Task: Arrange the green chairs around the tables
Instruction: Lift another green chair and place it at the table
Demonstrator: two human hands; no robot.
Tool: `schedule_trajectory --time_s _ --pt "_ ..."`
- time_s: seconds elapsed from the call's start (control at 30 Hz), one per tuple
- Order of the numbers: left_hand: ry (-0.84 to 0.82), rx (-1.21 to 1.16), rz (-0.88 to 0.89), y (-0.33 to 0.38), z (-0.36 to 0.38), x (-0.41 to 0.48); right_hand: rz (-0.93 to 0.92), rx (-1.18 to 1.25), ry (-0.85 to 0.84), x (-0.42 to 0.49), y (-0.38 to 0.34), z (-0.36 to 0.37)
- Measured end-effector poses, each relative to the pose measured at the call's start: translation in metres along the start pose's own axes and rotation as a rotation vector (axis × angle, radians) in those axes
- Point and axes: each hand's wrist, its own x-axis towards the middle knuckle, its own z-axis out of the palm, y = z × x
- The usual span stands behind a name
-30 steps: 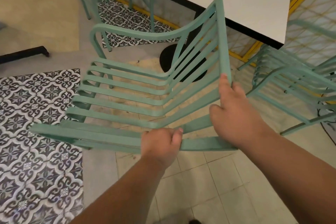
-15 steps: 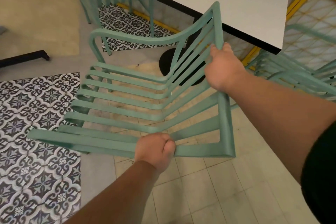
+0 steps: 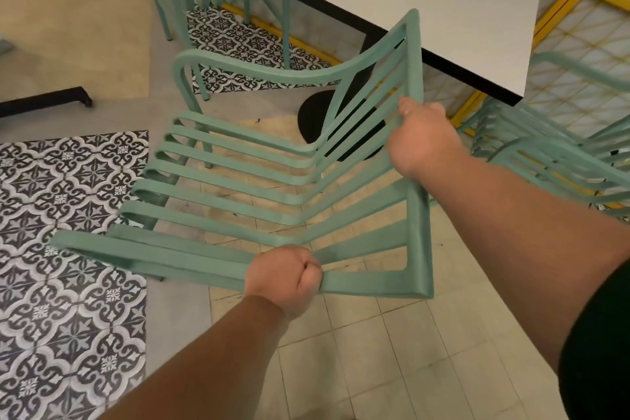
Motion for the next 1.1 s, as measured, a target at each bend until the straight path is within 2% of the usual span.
schedule_trajectory --time_s 0.3,0.4,0.47,0.6,0.67,0.73,0.87,1.0,1.1 --pt "-0.034 -0.017 0.132 -0.033 -0.013 -0.016 0.116 0.093 0.061 -0.033 0.010 0.016" --pt "-0.077 -0.032 0.166 -0.044 -0.024 -0.014 0.117 -0.011 0.084 -0.044 0.008 0.021" --pt "-0.095 -0.040 0.199 -0.048 -0.030 -0.010 0.044 -0.173 0.063 -0.047 0.007 0.023" --pt "-0.127 -0.035 0.229 -0.052 -0.039 -0.007 -0.113 -0.456 -0.107 -0.050 0.005 0.019" --pt "-0.129 0.002 0.218 -0.057 -0.041 -0.005 -0.198 -0.488 -0.160 -0.057 0.007 0.016" --pt "-0.122 0.021 0.216 -0.061 -0.044 -0.004 -0.359 -0.445 -0.163 -0.061 0.015 0.012" --pt "-0.154 -0.003 0.227 -0.064 -0.051 -0.004 -0.678 -0.266 0.010 -0.064 0.031 0.014" --pt "-0.188 -0.003 0.249 -0.071 -0.059 -0.005 -0.648 -0.147 0.192 -0.075 0.027 0.031" --pt "-0.205 -0.001 0.283 -0.082 -0.069 -0.005 -0.621 -0.127 0.233 -0.085 0.026 0.040"
